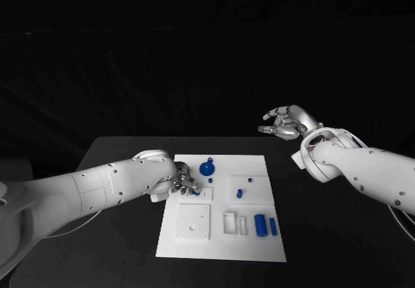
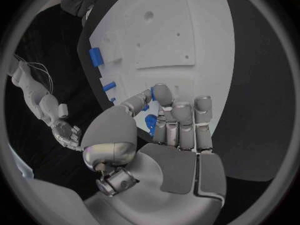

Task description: Assemble the parts on the task board

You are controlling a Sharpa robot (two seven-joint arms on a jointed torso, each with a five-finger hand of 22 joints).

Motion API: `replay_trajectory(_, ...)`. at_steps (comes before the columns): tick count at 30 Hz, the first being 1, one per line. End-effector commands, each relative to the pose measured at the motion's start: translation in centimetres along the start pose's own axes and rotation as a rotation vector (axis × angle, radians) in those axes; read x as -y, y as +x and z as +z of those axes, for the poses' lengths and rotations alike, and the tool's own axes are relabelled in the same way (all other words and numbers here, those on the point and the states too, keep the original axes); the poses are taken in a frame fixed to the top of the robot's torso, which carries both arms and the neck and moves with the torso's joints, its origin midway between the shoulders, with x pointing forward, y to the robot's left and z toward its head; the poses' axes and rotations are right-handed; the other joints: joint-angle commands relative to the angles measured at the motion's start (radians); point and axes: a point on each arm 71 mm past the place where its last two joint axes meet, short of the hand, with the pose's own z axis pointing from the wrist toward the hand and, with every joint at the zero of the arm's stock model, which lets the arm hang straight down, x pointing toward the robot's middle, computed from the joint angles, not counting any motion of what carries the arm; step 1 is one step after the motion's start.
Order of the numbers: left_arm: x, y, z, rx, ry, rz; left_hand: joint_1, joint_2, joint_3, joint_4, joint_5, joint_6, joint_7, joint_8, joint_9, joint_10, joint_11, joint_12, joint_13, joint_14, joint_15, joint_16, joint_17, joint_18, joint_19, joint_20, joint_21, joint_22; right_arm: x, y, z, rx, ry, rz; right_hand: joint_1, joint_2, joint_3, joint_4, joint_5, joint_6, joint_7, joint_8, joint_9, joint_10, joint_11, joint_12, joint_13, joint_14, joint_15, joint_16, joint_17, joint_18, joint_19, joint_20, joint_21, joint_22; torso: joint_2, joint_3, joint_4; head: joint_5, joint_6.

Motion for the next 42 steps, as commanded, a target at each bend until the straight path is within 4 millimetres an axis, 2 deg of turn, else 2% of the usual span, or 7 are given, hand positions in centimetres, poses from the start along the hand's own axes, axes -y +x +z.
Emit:
replay_trajectory(1,-0.08,0.09,0.04,-0.002,-0.009,0.026,0.039,0.030,0.130,-0.134,0.070,0.007,0.001,-0.004,0.000,0.004,-0.001,0.004,-0.002,0.027,-0.032,0.004,0.000,0.008,0.007,-0.171,0.005,-0.001,-0.09,0.10,-0.02,-0.011,-0.008,-0.001,-0.003,0.006,-0.008,0.000,0.004,0.005,0.005,0.002,-0.002,-0.009,0.004,0.005,-0.002,0.005,-0.002,-0.005,-0.001,0.131,0.006,-0.004,-0.005,0.001,0.000,-0.0001,0.0003,0.000,-0.001)
replay_trajectory(22,-0.16,0.25,0.04,-0.028,-0.009,0.028,0.040,0.029,0.131,-0.137,0.078,0.011,0.000,-0.007,0.000,0.006,-0.002,0.004,-0.002,0.028,-0.033,0.005,0.001,0.009,0.007,-0.171,0.006,-0.003,-0.12,0.15,0.00,-0.012,-0.009,-0.001,-0.003,0.006,-0.008,0.000,0.004,0.005,0.005,0.002,-0.002,-0.009,0.004,0.005,-0.003,0.005,-0.002,-0.005,-0.001,0.131,0.006,-0.004,-0.006,0.002,0.001,-0.0013,0.0009,0.001,0.000)
replay_trajectory(24,-0.19,0.22,0.06,-0.029,-0.010,0.026,0.040,0.029,0.131,-0.137,0.079,0.011,0.000,-0.007,0.000,0.006,-0.002,0.004,-0.002,0.028,-0.033,0.005,0.001,0.009,0.007,-0.171,0.006,-0.003,-0.12,0.14,0.01,-0.011,-0.008,-0.001,-0.003,0.006,-0.008,0.000,0.004,0.005,0.005,0.002,-0.002,-0.009,0.004,0.005,-0.003,0.005,-0.002,-0.005,-0.001,0.131,0.006,-0.004,-0.006,0.002,0.001,-0.0008,0.0007,0.001,-0.004)
replay_trajectory(42,-0.35,0.25,0.12,-0.051,-0.008,0.005,0.041,0.027,0.131,-0.140,0.084,0.015,-0.001,-0.009,0.000,0.008,-0.003,0.005,-0.002,0.029,-0.034,0.006,0.002,0.009,0.007,-0.170,0.007,-0.004,-0.17,0.17,0.01,-0.012,-0.010,-0.002,-0.003,0.006,-0.008,0.000,0.004,0.005,0.005,0.002,-0.002,-0.010,0.004,0.006,-0.004,0.005,-0.002,-0.005,-0.001,0.131,0.006,-0.004,-0.006,0.002,0.000,0.0004,-0.0001,0.002,-0.005)
